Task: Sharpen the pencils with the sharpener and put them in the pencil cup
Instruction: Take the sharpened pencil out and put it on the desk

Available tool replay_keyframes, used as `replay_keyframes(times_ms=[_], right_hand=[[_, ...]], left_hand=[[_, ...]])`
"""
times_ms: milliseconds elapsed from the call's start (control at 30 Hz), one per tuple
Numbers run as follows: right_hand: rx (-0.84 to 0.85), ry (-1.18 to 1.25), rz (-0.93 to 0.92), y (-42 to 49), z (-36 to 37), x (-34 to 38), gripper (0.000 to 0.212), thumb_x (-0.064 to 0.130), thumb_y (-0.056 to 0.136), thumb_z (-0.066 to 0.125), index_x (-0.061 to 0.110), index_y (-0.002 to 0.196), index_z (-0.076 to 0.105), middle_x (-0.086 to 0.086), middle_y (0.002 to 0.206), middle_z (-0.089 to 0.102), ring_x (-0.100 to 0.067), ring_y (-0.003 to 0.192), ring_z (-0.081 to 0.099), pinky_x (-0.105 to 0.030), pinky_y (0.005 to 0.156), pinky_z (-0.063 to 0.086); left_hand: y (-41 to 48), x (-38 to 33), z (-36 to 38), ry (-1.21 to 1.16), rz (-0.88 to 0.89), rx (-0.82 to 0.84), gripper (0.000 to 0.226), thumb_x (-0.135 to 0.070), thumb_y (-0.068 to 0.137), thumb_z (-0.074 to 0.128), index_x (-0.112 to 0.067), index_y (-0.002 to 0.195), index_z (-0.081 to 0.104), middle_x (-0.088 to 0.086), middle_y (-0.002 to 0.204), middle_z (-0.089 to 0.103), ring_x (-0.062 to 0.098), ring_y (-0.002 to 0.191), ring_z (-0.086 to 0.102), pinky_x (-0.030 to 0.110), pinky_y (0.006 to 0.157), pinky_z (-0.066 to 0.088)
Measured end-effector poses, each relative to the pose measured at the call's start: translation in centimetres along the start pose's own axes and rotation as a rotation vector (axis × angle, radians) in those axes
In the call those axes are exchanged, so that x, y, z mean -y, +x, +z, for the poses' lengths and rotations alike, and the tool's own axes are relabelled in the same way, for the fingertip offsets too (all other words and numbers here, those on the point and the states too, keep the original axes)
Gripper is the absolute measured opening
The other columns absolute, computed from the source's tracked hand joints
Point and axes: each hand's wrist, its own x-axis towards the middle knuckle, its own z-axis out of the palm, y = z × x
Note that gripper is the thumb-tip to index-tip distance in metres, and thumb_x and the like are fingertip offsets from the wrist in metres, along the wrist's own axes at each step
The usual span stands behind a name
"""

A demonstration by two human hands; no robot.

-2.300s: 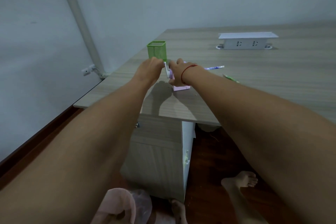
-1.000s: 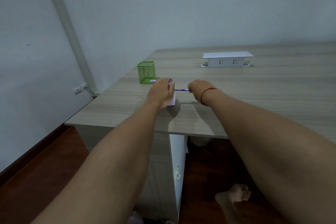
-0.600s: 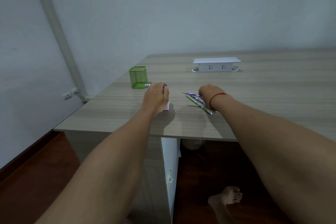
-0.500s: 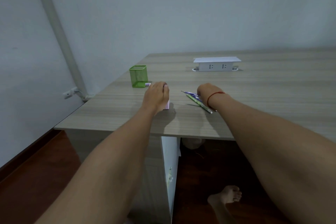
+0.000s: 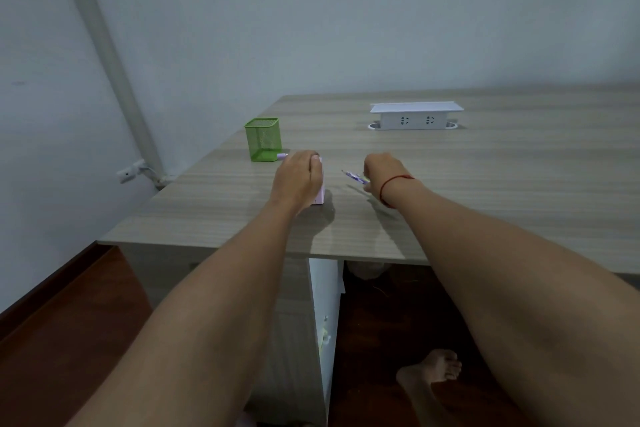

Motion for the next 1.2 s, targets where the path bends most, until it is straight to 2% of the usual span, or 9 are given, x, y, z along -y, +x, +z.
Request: replay_keyframes(times_ms=[200,400,467,567,667,733,833,933,1200], right_hand=[[0.039,-0.052,-0.024,0.0,1.1,0.9,0.034,0.018,0.097,0.051,-0.005,0.122,0.058,-0.026,0.125,0.058,-0.039,0.115,0.058,-0.039,0.092,0.047],[0.066,-0.044,-0.015,-0.5,1.1,1.4,0.033,0.010,0.099,0.045,-0.003,0.128,0.053,-0.024,0.132,0.052,-0.037,0.120,0.054,-0.038,0.095,0.044],[0.055,0.035,0.010,-0.4,1.2,1.8,0.032,0.015,0.098,0.048,0.000,0.126,0.055,-0.021,0.132,0.053,-0.036,0.119,0.054,-0.037,0.095,0.045],[0.033,0.300,0.074,0.3,1.1,2.7,0.045,0.027,0.091,0.059,0.006,0.130,0.052,-0.014,0.135,0.053,-0.030,0.122,0.053,-0.035,0.100,0.044],[0.163,0.464,0.046,0.7,0.8,3.7,0.065,0.018,0.085,0.067,0.009,0.143,0.039,-0.010,0.143,0.046,-0.027,0.125,0.051,-0.034,0.100,0.044],[0.246,0.556,0.051,0.5,1.0,4.3,0.079,0.012,0.080,0.072,0.010,0.148,0.031,-0.009,0.144,0.044,-0.027,0.112,0.058,-0.035,0.090,0.052],[0.276,0.624,0.047,0.5,2.0,5.5,0.076,0.013,0.073,0.078,0.011,0.140,0.040,-0.009,0.137,0.050,-0.027,0.104,0.061,-0.042,0.091,0.054],[0.261,0.627,0.046,0.5,2.8,6.3,0.063,0.016,0.073,0.078,0.011,0.130,0.052,-0.010,0.125,0.060,-0.029,0.107,0.060,-0.043,0.093,0.052],[0.274,0.606,0.044,1.0,2.9,5.5,0.048,0.025,0.074,0.077,0.010,0.116,0.062,-0.009,0.112,0.067,-0.027,0.102,0.064,-0.039,0.092,0.053]], left_hand=[[0.0,0.2,0.2,0.002,0.000,-0.020,0.034,-0.021,0.096,0.034,-0.005,0.100,0.064,0.012,0.106,0.066,0.029,0.104,0.055,0.037,0.088,0.040],[-0.1,-0.2,0.0,0.003,-0.045,0.010,0.034,-0.020,0.097,0.035,-0.005,0.098,0.065,0.012,0.106,0.067,0.029,0.105,0.055,0.037,0.087,0.041],[0.1,-0.3,-0.4,-0.020,-0.067,0.057,0.036,-0.021,0.096,0.032,-0.002,0.097,0.063,0.017,0.108,0.065,0.032,0.104,0.056,0.039,0.085,0.042],[0.7,-0.3,-1.2,-0.110,-0.158,0.158,0.034,-0.016,0.101,0.030,0.003,0.111,0.056,0.025,0.118,0.058,0.036,0.111,0.054,0.040,0.090,0.042],[0.7,-0.3,-2.3,-0.077,-0.120,0.152,0.038,-0.021,0.101,0.028,-0.004,0.125,0.052,0.018,0.131,0.053,0.030,0.125,0.046,0.039,0.100,0.037],[0.5,0.0,-2.7,-0.002,-0.042,0.079,0.038,-0.022,0.100,0.033,-0.007,0.130,0.052,0.013,0.136,0.053,0.027,0.129,0.045,0.037,0.101,0.038],[0.4,0.6,-2.5,0.125,0.014,0.017,0.029,-0.023,0.094,0.044,-0.007,0.096,0.068,0.014,0.103,0.068,0.030,0.096,0.061,0.032,0.073,0.042],[-0.1,0.9,-2.5,0.119,-0.008,-0.004,0.036,-0.032,0.089,0.044,-0.008,0.070,0.063,0.013,0.077,0.066,0.032,0.074,0.059,0.035,0.060,0.044],[-0.5,1.1,-2.4,0.102,-0.051,-0.037,0.030,-0.026,0.090,0.047,-0.010,0.071,0.065,0.013,0.082,0.066,0.032,0.076,0.058,0.028,0.056,0.033]])
